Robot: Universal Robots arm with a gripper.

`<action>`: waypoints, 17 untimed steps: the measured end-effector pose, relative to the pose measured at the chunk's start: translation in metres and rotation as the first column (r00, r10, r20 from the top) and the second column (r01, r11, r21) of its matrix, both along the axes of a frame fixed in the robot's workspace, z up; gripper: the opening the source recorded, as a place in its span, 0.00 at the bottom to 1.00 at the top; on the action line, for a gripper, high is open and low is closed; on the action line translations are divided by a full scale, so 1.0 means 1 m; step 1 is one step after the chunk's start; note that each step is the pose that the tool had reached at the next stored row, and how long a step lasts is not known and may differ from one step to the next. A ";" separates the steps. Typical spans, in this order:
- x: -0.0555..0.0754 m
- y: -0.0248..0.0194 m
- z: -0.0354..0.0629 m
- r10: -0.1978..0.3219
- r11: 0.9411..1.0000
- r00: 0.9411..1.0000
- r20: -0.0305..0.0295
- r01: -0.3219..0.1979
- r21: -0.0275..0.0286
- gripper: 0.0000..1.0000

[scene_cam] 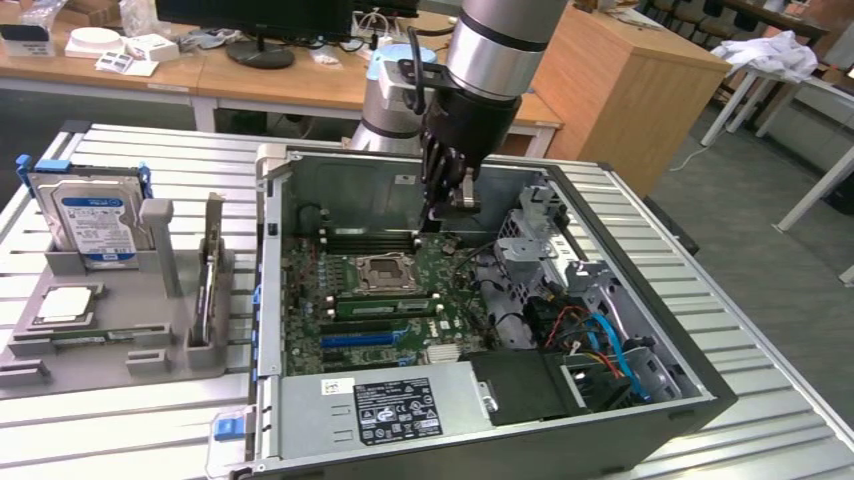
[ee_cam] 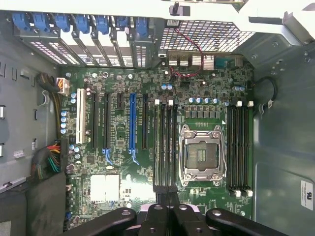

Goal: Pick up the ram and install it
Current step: 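Press down the ram until it locks into place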

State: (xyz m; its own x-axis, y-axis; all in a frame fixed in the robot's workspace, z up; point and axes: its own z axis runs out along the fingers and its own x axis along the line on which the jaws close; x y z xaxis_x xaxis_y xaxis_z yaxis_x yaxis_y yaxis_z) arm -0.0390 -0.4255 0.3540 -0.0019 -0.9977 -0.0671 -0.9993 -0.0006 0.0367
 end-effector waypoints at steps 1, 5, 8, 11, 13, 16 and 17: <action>0.000 0.0000 0.0000 0.000 1.000 1.000 0.000 0.000 0.000 0.11; 0.002 0.0000 0.0001 0.000 1.000 1.000 0.000 0.000 0.000 0.11; 0.006 0.0000 0.0000 0.000 1.000 1.000 0.000 0.000 0.000 0.11; 0.011 0.0000 0.0000 0.000 1.000 1.000 0.000 0.000 0.000 0.11; 0.014 0.0000 0.0000 0.000 1.000 1.000 0.000 0.000 0.000 0.11; 0.017 0.0000 0.0000 0.000 1.000 1.000 0.000 0.000 0.000 0.11; 0.019 0.0000 0.0000 0.000 1.000 1.000 0.000 0.000 0.000 0.11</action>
